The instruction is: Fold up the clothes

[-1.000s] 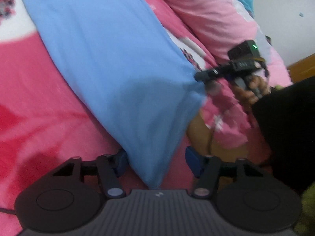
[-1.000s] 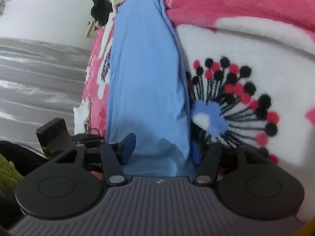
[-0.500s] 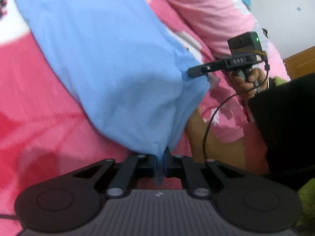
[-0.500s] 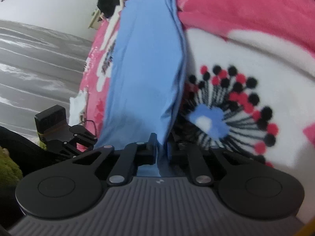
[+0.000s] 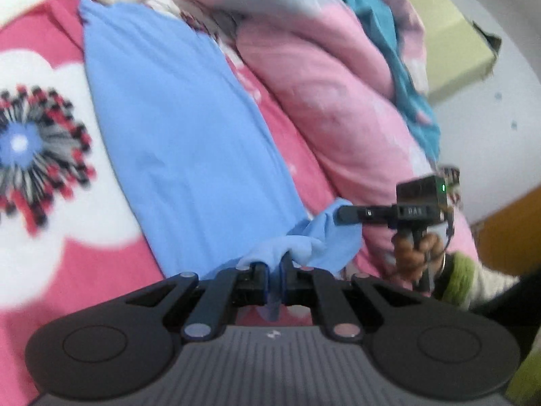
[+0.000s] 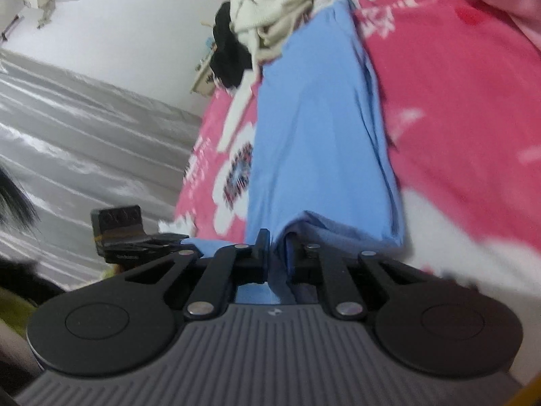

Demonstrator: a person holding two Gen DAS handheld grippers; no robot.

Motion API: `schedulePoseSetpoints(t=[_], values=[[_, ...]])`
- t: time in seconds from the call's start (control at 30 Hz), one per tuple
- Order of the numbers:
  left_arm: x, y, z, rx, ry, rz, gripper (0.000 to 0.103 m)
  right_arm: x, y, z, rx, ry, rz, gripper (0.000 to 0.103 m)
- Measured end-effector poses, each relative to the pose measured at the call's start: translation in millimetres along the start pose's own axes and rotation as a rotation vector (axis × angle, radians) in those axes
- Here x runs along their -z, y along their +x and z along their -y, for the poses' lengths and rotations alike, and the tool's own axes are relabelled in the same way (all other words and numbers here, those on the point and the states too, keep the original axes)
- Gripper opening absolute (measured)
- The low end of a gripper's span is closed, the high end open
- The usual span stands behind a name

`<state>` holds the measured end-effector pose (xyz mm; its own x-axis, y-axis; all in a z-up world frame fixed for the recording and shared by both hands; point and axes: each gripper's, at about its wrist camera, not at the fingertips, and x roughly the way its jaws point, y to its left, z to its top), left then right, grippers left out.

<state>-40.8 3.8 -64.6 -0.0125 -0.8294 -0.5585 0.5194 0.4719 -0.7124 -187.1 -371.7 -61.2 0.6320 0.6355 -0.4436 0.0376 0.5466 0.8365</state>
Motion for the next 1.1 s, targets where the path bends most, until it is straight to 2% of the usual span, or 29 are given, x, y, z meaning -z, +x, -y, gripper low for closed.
schedulePoseSetpoints(t=[0.2, 0.4, 0.57, 0.83, 1.1], values=[[-39, -13, -24, 0.001, -0.047, 0.125, 0.007, -42, 18, 5, -0.037, 0.026, 0.078, 0.008], [-81, -9, -51, -0.018, -0.101, 0.241, 0.007, -87, 36, 9, -0.056, 0.029, 0.138, 0.008], [-108, -11, -72, -0.029, -0.157, 0.328, 0.007, -128, 58, 11, -0.082, 0.011, 0.162, 0.008], [-141, -9, -110, -0.046, -0.249, 0.422, 0.007, -188, 102, 17, -0.099, -0.001, 0.154, 0.008], [-172, -5, -148, -0.079, -0.318, 0.5, 0.007, -227, 129, 37, -0.112, 0.042, 0.185, 0.008]])
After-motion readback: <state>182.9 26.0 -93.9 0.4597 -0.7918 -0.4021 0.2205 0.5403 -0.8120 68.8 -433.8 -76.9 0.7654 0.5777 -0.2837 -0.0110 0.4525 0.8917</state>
